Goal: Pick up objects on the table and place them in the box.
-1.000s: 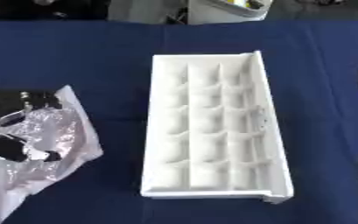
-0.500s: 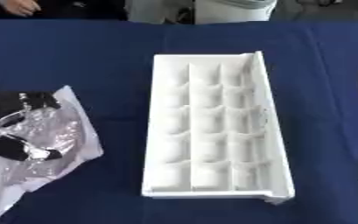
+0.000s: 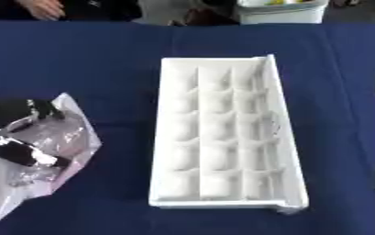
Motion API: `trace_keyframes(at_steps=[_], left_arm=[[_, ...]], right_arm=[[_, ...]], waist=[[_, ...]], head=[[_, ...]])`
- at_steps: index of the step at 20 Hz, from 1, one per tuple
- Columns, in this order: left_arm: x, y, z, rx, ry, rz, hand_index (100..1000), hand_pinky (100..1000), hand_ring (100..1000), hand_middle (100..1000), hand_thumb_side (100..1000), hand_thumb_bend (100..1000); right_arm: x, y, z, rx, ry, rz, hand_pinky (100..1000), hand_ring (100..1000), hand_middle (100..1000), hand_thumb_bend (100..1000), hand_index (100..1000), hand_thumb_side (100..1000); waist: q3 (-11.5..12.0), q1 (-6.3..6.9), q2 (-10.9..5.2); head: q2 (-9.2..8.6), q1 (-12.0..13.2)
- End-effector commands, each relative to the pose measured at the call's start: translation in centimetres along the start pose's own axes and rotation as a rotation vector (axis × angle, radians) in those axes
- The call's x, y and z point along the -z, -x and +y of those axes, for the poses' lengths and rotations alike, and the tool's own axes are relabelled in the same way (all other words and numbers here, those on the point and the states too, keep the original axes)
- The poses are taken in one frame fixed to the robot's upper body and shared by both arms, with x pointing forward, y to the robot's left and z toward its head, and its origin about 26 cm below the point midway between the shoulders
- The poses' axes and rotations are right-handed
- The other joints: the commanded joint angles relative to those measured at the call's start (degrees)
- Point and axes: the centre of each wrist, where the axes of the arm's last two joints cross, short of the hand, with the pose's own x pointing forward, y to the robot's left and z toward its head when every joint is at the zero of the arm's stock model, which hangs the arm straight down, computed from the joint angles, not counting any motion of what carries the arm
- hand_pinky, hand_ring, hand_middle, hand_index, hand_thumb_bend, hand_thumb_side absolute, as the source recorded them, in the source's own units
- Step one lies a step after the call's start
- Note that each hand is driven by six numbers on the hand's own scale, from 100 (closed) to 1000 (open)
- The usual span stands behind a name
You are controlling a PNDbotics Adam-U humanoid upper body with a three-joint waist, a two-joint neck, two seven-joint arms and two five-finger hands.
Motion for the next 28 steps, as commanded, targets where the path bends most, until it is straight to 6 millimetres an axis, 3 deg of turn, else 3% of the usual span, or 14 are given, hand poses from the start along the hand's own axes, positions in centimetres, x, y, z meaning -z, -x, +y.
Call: trace_keyframes(at_steps=[1,2,3,6,8,9,11,13,20,27,28], left_arm=[[0.4,0.0,-1.9,0.009,0.041,0.010,602,248,274,475,442,947],[0.4,-0.1,-2.0,0.009,0.025,0.015,513,100,160,400,375,857],[0.5,-0.1,-2.0,0.008,-0.003,0.027,471,100,100,358,284,687],[0.7,-0.2,-2.4,-0.005,-0.070,0.061,412,100,107,340,111,296],[0.8,-0.2,-2.6,-0.024,-0.109,0.083,370,100,100,316,100,101],[0.8,-0.1,-2.5,-0.039,-0.144,0.100,331,100,100,282,103,100],[0.8,-0.1,-2.3,-0.065,-0.228,0.132,238,100,100,183,196,100],[0.7,0.0,-2.1,-0.074,-0.303,0.159,196,100,100,106,251,100],[0.5,0.2,-1.4,-0.101,-0.398,0.201,172,100,100,100,242,100],[-0.2,0.3,0.9,-0.140,-0.463,0.190,173,100,100,100,258,100],[-0.3,0.3,1.4,-0.143,-0.474,0.183,172,100,100,100,471,100]], right_arm=[[0.2,-0.7,-0.3,-0.002,0.002,-0.032,873,876,837,100,951,905],[0.2,-0.7,-0.3,-0.003,0.002,-0.032,873,876,837,100,951,905],[0.2,-0.7,-0.3,-0.003,0.003,-0.031,873,876,837,100,951,904],[0.2,-0.7,-0.3,-0.003,0.004,-0.031,873,876,837,100,951,904],[0.2,-0.7,-0.3,-0.002,0.004,-0.032,873,876,837,100,951,904],[0.2,-0.7,-0.3,-0.002,0.004,-0.031,873,876,837,100,951,904],[0.2,-0.7,-0.3,-0.002,0.004,-0.030,873,876,837,100,951,903],[0.2,-0.7,-0.3,-0.002,0.005,-0.030,873,876,837,100,951,903],[0.2,-0.7,-0.3,-0.003,0.008,-0.028,873,876,837,100,951,903],[0.2,-0.6,-0.4,-0.005,0.011,-0.026,873,876,837,100,951,902],[0.2,-0.6,-0.4,-0.005,0.011,-0.026,873,876,837,100,951,902]], waist=[[0.0,-0.35,-0.53],[0.0,-0.37,-0.53],[0.0,-0.41,-0.54],[0.0,-0.52,-0.55],[0.0,-0.55,-0.56],[0.1,-0.57,-0.57],[0.1,-0.59,-0.58],[0.1,-0.60,-0.58],[0.1,-0.50,-0.57],[0.0,-0.28,-0.61],[0.0,-0.23,-0.62]], head=[[-0.17,0.2],[-0.17,0.2],[-0.16,0.2],[-0.20,0.2],[-0.23,0.2],[-0.21,0.2],[-0.22,0.2],[-0.25,0.2],[-0.32,0.1],[-0.43,-0.2],[-0.44,-0.2]])
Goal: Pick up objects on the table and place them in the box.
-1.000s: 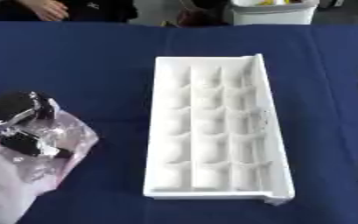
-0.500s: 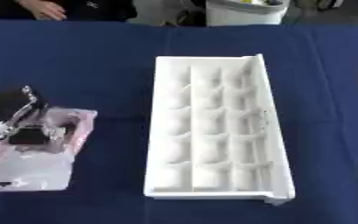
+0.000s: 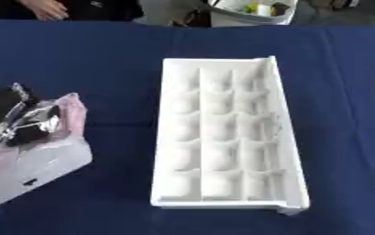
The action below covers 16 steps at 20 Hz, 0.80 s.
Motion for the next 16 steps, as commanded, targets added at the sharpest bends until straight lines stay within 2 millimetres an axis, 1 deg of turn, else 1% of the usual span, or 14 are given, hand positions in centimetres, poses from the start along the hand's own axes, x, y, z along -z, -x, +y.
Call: trace_keyframes(at_steps=[1,5,6,7,9,12,14,16], left_arm=[[0.4,0.3,2.9,0.010,-0.057,-0.016,172,100,100,100,261,100],[0.8,0.2,5.6,-0.012,-0.096,-0.046,173,100,100,100,273,100],[0.9,0.2,6.5,-0.031,-0.116,-0.050,174,100,100,100,754,100],[1.1,0.2,7.4,-0.051,-0.135,-0.055,174,100,100,100,284,100],[1.5,0.2,9.5,-0.083,-0.171,-0.072,173,100,100,100,293,100],[2.0,-0.3,13.4,-0.102,-0.228,-0.127,172,100,100,100,299,100],[2.2,-0.9,15.5,-0.093,-0.256,-0.163,169,100,100,100,308,100],[2.3,-1.5,17.1,-0.080,-0.275,-0.194,166,100,100,100,307,100]], right_arm=[[0.2,-0.6,-0.4,-0.006,0.010,-0.026,872,876,837,100,951,901],[0.1,-0.6,-0.4,-0.009,0.010,-0.024,872,876,836,100,951,901],[0.1,-0.5,-0.4,-0.011,0.010,-0.023,872,876,837,100,951,901],[0.1,-0.5,-0.4,-0.012,0.010,-0.022,872,876,836,100,951,901],[0.1,-0.5,-0.5,-0.015,0.011,-0.021,872,876,836,100,951,900],[0.1,-0.4,-0.5,-0.019,0.010,-0.019,872,876,836,100,951,900],[0.1,-0.3,-0.5,-0.021,0.009,-0.018,872,876,836,100,951,900],[0.1,-0.3,-0.5,-0.022,0.007,-0.018,872,876,836,100,951,900]], waist=[[-0.1,0.31,-0.81],[-0.2,0.69,-0.95],[-0.2,0.78,-1.02],[-0.2,0.85,-1.08],[-0.2,1.00,-1.23],[-0.1,1.23,-1.47],[-0.1,1.35,-1.57],[-0.1,1.43,-1.61]], head=[[-0.44,-0.2],[-0.40,-0.3],[-0.41,-0.4],[-0.43,-0.4],[-0.44,-0.5],[-0.47,-0.5],[-0.48,-0.6],[-0.51,-0.5]])
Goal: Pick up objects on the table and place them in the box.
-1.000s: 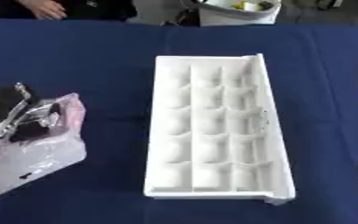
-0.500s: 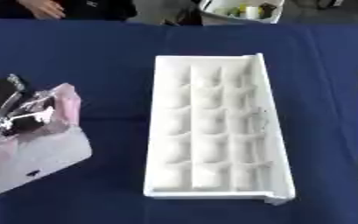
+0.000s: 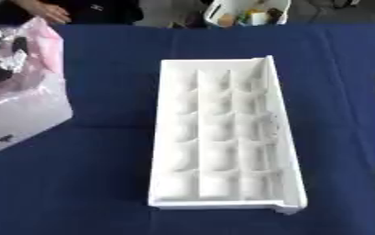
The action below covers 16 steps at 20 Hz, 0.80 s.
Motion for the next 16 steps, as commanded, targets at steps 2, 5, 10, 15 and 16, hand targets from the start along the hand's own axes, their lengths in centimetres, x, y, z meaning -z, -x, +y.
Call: trace_keyframes(at_steps=[2,5,10,15,16], left_arm=[[1.0,-1.2,4.0,0.048,-0.041,-0.064,165,100,100,100,302,100],[1.4,-1.8,4.5,0.070,-0.033,-0.092,164,100,100,100,299,100],[1.8,-2.4,5.0,0.093,-0.027,-0.119,162,100,100,100,297,100],[2.1,-2.8,5.2,0.101,-0.026,-0.133,163,100,100,100,306,100],[2.1,-2.8,5.3,0.100,-0.027,-0.134,163,100,100,100,307,100]], right_arm=[[0.1,-0.4,-0.5,-0.020,0.005,-0.021,872,876,836,100,951,900],[0.1,-0.4,-0.5,-0.021,0.005,-0.021,872,876,836,100,950,899],[0.1,-0.4,-0.5,-0.021,0.004,-0.021,872,875,836,100,950,899],[0.1,-0.4,-0.5,-0.021,0.004,-0.022,872,875,836,100,950,899],[0.1,-0.4,-0.5,-0.021,0.004,-0.022,872,875,836,100,950,899]], waist=[[0.0,0.13,-1.31],[-0.1,0.18,-1.29],[-0.1,0.21,-1.26],[-0.1,0.19,-1.25],[-0.1,0.18,-1.25]], head=[[-0.51,-0.5],[-0.53,-0.6],[-0.52,-0.5],[-0.48,-0.5],[-0.48,-0.6]])
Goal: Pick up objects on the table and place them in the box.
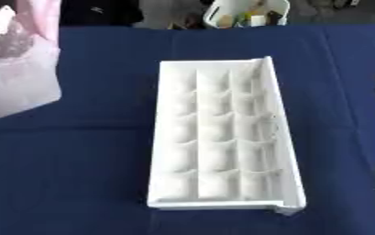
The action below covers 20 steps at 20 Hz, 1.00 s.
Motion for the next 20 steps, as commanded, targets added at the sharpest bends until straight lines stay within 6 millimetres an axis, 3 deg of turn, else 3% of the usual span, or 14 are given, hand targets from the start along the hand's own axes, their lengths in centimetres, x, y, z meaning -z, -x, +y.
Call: trace_keyframes(at_steps=[1,7,11,16,20], left_arm=[[0.3,-0.3,2.0,0.056,-0.020,-0.023,163,100,100,100,307,100],[1.2,-1.1,1.8,0.035,-0.021,-0.056,163,100,100,100,308,100],[3.8,-3.4,1.1,-0.007,-0.018,-0.148,163,100,100,100,313,100],[9.2,-8.3,-2.2,-0.056,0.026,-0.279,164,100,100,100,306,100],[12.7,-11.6,-6.3,-0.037,0.091,-0.313,166,100,100,100,297,100]], right_arm=[[0.1,-0.4,-0.5,-0.018,0.004,-0.022,872,876,836,100,950,899],[0.1,-0.4,-0.5,-0.019,0.001,-0.021,872,875,836,100,950,899],[0.0,-0.3,-0.4,-0.018,-0.007,-0.017,872,876,837,100,950,900],[0.0,-0.4,0.0,-0.010,-0.021,-0.022,872,876,837,100,950,901],[0.1,-0.7,0.3,0.004,-0.036,-0.031,872,876,837,100,951,901]], waist=[[0.1,0.03,-1.17],[0.2,-0.10,-1.29],[0.4,-0.31,-1.57],[-0.4,-0.62,-1.47],[-1.7,-0.55,-1.01]], head=[[-0.35,-0.6],[-0.27,-0.6],[-0.04,-0.2],[-0.10,0.7],[-0.23,1.8]])
